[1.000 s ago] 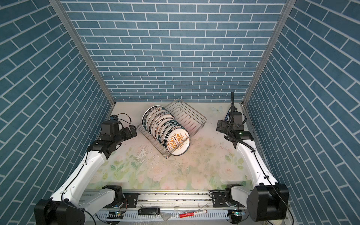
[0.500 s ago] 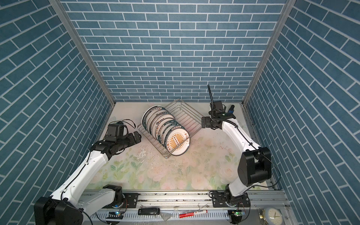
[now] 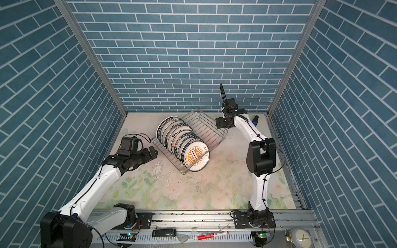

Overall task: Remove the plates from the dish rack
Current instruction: 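Reach right gripper to the rack's side rail while left gripper approaches the rack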

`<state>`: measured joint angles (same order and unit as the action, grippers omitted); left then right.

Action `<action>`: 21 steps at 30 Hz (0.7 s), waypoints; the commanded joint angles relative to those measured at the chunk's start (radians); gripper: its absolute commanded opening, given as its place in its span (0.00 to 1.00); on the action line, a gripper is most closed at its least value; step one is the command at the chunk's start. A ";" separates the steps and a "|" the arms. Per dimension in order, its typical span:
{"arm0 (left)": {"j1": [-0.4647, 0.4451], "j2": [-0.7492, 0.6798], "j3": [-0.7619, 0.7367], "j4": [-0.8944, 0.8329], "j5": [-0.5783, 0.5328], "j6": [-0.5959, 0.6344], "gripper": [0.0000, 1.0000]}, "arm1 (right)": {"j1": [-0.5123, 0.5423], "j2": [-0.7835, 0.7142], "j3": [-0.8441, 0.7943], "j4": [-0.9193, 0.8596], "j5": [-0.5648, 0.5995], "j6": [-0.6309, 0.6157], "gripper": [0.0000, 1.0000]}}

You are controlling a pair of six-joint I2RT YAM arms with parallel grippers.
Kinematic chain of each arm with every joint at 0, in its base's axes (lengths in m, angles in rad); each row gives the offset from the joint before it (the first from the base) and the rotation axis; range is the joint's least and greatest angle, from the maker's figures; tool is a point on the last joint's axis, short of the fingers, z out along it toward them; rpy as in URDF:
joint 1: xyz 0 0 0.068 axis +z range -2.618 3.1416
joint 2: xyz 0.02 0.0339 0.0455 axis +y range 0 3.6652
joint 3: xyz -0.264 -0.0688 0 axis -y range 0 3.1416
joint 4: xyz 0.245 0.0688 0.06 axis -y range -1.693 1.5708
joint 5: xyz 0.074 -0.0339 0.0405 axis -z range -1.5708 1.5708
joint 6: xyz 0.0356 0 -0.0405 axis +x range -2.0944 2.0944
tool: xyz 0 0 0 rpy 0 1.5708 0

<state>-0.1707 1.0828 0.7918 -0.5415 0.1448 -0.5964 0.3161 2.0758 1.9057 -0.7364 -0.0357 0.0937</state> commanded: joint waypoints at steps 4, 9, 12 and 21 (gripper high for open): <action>-0.003 0.003 0.012 -0.018 0.016 -0.022 0.99 | 0.006 0.108 0.129 -0.068 -0.041 -0.043 0.85; 0.003 0.015 0.020 -0.019 0.013 -0.017 0.99 | 0.008 0.185 0.197 -0.093 -0.046 -0.044 0.79; 0.011 0.030 0.023 -0.017 0.024 -0.017 0.99 | 0.011 0.202 0.209 -0.095 -0.046 -0.040 0.74; 0.057 0.092 0.011 0.037 0.063 -0.024 0.98 | 0.032 0.201 0.177 -0.096 -0.072 -0.022 0.64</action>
<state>-0.1268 1.1591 0.7925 -0.5331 0.1829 -0.6170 0.3328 2.2742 2.0689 -0.8032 -0.0952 0.0719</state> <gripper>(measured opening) 0.985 0.642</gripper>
